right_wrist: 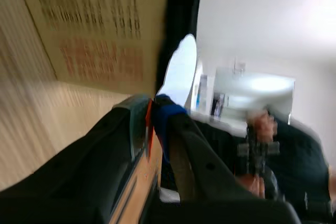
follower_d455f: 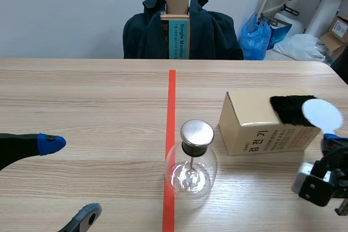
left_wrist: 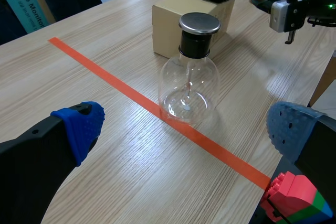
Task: Do the electroscope experiment.
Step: 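Rub the plate on the fur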
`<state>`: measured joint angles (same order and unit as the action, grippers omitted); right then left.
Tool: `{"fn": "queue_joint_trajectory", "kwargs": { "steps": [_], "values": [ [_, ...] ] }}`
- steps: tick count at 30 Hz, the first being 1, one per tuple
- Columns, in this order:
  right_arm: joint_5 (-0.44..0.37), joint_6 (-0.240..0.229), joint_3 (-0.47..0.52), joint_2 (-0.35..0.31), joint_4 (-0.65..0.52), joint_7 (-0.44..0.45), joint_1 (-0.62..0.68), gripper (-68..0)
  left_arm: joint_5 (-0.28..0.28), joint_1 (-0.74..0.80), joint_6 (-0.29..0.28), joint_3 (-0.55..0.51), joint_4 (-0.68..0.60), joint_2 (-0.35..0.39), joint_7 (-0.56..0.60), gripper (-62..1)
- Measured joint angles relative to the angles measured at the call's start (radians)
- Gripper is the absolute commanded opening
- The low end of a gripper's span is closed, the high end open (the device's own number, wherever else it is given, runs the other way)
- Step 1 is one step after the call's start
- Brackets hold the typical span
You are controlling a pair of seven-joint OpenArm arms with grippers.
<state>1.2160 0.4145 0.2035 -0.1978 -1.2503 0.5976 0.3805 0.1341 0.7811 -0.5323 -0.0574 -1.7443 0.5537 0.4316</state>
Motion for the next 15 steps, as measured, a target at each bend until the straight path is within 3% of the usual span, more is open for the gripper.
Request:
{"fn": "queue_joint_trajectory", "kwargs": {
  "steps": [1,3,7,9,12,15],
  "values": [
    [0.003,0.000,-0.002,0.001,0.000,0.057,0.000,-66.7,0.000,0.000,0.000,0.000,0.000,0.000,0.000,1.4],
    [0.007,0.000,-0.010,0.008,0.000,0.055,0.000,-66.7,0.000,0.000,0.000,0.000,0.000,0.000,0.000,1.4],
    [0.000,0.003,-0.006,0.006,0.000,-0.150,0.002,-66.7,0.000,0.000,0.000,0.000,0.000,0.000,0.000,1.4],
    [0.000,0.003,0.000,0.002,0.000,-0.127,0.002,-66.7,0.000,0.000,0.000,0.000,0.000,0.000,0.000,1.4],
    [0.000,0.003,-0.002,0.003,0.000,-0.012,0.002,-66.7,0.000,0.000,0.000,0.000,0.000,0.000,0.000,1.4],
    [0.000,0.003,-0.003,0.004,0.000,0.006,0.002,-66.7,0.000,0.000,0.000,0.000,0.000,0.000,0.000,1.4]
  ]
}}
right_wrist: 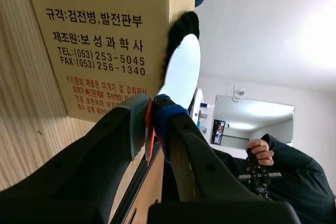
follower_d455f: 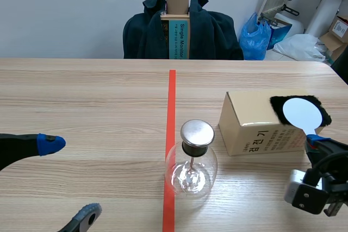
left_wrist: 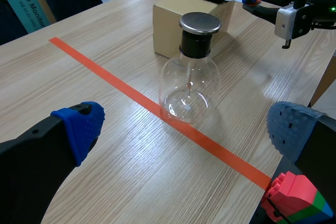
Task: Do the electroscope experiment.
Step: 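Rub the plate on the fur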
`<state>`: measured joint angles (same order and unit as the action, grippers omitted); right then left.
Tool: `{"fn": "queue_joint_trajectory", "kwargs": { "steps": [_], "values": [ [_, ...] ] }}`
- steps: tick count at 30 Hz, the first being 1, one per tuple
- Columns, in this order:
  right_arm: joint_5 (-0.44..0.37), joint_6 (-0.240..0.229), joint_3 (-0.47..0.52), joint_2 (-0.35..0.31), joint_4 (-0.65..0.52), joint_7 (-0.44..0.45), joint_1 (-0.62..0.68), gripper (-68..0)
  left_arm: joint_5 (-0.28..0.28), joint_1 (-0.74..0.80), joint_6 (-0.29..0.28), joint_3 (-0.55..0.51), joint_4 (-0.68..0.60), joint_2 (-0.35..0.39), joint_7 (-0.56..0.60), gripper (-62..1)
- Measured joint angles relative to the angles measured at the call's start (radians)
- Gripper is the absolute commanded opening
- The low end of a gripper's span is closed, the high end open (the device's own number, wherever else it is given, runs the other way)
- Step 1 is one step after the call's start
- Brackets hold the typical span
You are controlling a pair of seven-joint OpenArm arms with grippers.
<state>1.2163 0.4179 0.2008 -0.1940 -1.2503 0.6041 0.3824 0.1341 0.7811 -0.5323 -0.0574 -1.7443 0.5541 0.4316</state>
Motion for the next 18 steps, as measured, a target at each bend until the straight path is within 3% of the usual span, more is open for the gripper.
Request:
{"fn": "queue_joint_trajectory", "kwargs": {
  "steps": [11,18],
  "values": [
    [-0.002,0.000,0.008,0.000,0.000,-0.035,0.000,-66.7,0.000,0.000,0.000,0.000,0.000,0.000,0.000,1.4],
    [-0.076,0.000,0.044,-0.029,-0.004,-0.018,0.000,-66.7,0.000,0.000,0.000,0.000,0.000,0.000,0.000,1.4]
  ]
}}
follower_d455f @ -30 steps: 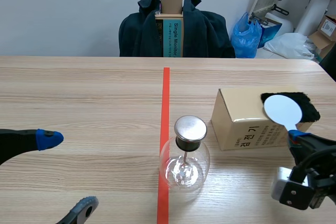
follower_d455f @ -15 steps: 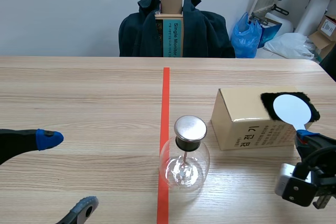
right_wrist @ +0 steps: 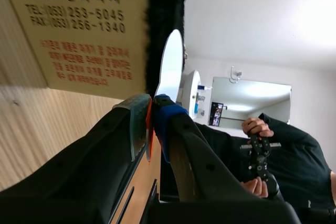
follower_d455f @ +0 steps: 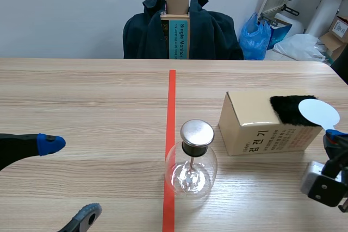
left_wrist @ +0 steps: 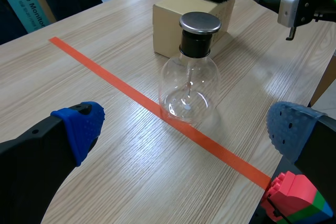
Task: Do the electroscope experiment.
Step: 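Rub the plate on the fur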
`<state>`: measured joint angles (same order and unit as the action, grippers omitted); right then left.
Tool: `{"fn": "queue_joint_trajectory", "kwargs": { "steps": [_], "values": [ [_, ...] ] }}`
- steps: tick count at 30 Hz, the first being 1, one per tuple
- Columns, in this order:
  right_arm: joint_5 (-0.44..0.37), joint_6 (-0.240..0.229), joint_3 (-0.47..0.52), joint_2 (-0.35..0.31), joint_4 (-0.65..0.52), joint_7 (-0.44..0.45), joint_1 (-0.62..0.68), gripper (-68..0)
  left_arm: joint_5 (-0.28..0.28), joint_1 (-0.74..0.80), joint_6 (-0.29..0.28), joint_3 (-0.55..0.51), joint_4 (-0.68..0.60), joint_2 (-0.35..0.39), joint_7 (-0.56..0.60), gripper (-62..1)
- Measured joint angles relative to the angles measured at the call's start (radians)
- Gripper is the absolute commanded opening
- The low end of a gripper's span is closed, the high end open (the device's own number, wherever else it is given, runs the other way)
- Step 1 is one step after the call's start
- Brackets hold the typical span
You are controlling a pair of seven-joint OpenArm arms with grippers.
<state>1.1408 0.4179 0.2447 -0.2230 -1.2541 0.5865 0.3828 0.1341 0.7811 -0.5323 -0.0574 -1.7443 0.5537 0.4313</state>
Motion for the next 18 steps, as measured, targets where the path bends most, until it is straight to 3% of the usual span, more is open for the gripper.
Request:
{"fn": "queue_joint_trajectory", "kwargs": {
  "steps": [3,7,18],
  "values": [
    [-0.052,0.000,0.005,-0.021,-0.025,0.000,0.000,-66.7,0.000,0.000,0.000,0.000,0.000,0.000,0.000,1.4],
    [-0.148,0.039,0.011,-0.054,-0.092,-0.001,0.000,-66.7,0.000,0.000,0.000,0.000,0.000,0.000,0.000,1.4],
    [-0.443,0.063,0.011,-0.162,-0.384,-0.073,0.000,-66.7,0.000,0.000,0.000,0.000,0.000,0.000,0.000,1.4]
  ]
}}
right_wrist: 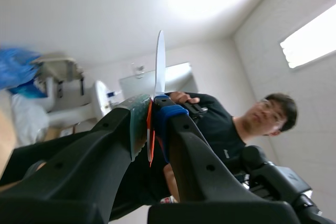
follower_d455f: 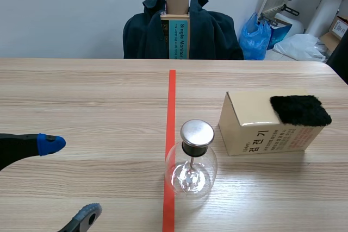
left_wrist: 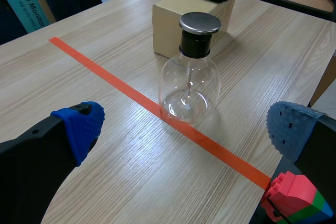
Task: Do the electroscope experiment.
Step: 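Rub the plate on the fur, then bring the plate to the electroscope and point at the metal foil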
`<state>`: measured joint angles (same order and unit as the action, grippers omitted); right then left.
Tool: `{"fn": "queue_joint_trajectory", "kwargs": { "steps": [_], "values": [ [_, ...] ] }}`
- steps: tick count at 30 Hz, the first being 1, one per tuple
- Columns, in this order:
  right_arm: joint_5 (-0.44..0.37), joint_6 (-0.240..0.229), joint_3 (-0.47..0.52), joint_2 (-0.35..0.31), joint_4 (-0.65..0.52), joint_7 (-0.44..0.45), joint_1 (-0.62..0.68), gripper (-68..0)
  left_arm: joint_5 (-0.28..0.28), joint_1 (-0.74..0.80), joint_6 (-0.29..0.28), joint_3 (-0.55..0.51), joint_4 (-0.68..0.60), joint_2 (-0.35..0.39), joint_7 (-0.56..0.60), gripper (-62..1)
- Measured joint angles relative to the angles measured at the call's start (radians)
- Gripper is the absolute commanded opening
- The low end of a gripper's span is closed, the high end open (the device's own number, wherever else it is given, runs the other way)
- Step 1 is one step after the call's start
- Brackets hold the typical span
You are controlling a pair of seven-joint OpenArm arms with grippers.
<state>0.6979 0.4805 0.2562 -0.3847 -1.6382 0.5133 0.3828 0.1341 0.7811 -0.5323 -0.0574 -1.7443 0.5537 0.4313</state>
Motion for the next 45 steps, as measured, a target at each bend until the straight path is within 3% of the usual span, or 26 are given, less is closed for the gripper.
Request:
{"fn": "queue_joint_trajectory", "kwargs": {
  "steps": [13,19,21,22,25,26,36,40,45],
  "values": [
    [-0.101,0.013,0.009,-0.002,-0.145,0.008,0.000,-66.7,0.000,0.000,0.000,0.000,0.000,0.000,0.000,1.4],
    [-0.101,0.021,0.010,0.061,-0.158,0.042,0.000,-66.7,-0.004,0.000,0.000,0.000,0.000,0.000,-0.001,1.4],
    [-0.101,0.040,0.010,0.082,-0.158,0.067,0.000,-66.7,-0.033,-0.002,0.000,0.000,0.000,0.000,-0.026,1.4],
    [-0.101,0.045,0.010,0.092,-0.158,0.082,0.000,-66.7,-0.056,-0.007,0.000,0.006,0.001,0.000,-0.056,-7.6],
    [-0.095,0.047,0.010,0.111,-0.158,0.098,0.000,-66.7,-0.061,-0.056,0.000,0.058,0.032,-0.004,-0.136,-48.6],
    [-0.095,0.046,0.010,0.116,-0.158,0.114,0.000,-66.7,-0.062,-0.085,0.000,0.081,0.055,-0.008,-0.146,-58.2],
    [-0.092,0.029,0.010,0.129,-0.158,0.145,0.000,-66.7,-0.062,-0.444,0.001,0.352,0.396,-0.091,-0.158,-59.2],
    [-0.048,-0.030,-0.006,0.127,-0.158,0.160,0.003,-66.7,-0.062,-0.552,0.016,0.424,0.497,-0.126,-0.157,-59.2],
    [0.043,-0.032,-0.087,0.127,-0.157,0.167,0.003,-66.7,-0.059,-0.613,0.061,0.466,0.569,-0.152,-0.151,-59.2]
  ]
}}
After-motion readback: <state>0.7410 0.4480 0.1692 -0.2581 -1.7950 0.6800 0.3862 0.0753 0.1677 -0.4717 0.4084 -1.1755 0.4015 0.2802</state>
